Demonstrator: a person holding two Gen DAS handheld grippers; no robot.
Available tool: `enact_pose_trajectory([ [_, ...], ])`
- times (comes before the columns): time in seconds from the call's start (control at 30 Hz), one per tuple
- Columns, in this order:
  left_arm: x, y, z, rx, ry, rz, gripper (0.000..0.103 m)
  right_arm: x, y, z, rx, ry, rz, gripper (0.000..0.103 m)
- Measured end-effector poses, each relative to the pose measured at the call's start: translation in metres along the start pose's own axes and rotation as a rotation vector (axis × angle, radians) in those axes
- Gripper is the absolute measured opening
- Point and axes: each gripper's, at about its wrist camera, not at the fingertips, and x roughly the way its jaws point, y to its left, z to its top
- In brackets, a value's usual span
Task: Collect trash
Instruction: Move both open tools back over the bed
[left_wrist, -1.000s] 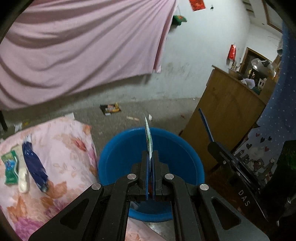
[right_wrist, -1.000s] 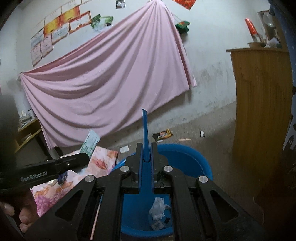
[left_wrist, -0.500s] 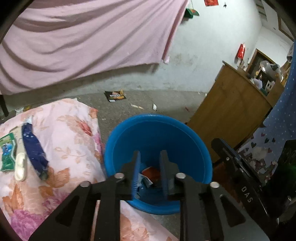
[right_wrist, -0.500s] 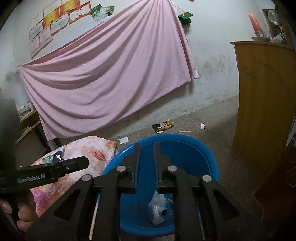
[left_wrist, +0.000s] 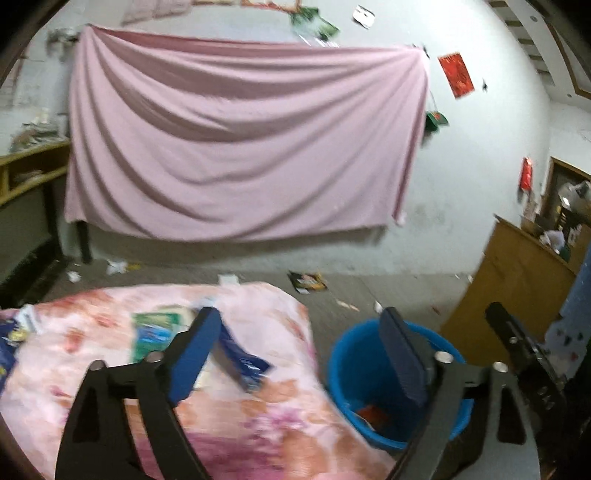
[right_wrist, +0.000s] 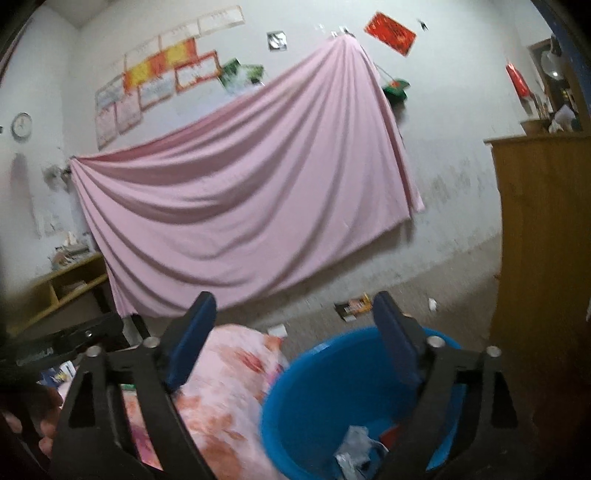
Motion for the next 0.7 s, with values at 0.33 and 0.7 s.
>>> enact_pose_trajectory([
  [0.33, -0.065, 0.083, -0.012, -0.067, -0.18, 0.172, 0.099, -0.011, 0.064, 0.001, -0.11, -0.122, 0.138, 0.103],
  [0.7, -0.08, 0.14, -0.021, -0.065, -0.248, 0.295, 0.1, 0.02, 0.118, -0.003, -0.231, -0.107, 0.193, 0.103],
])
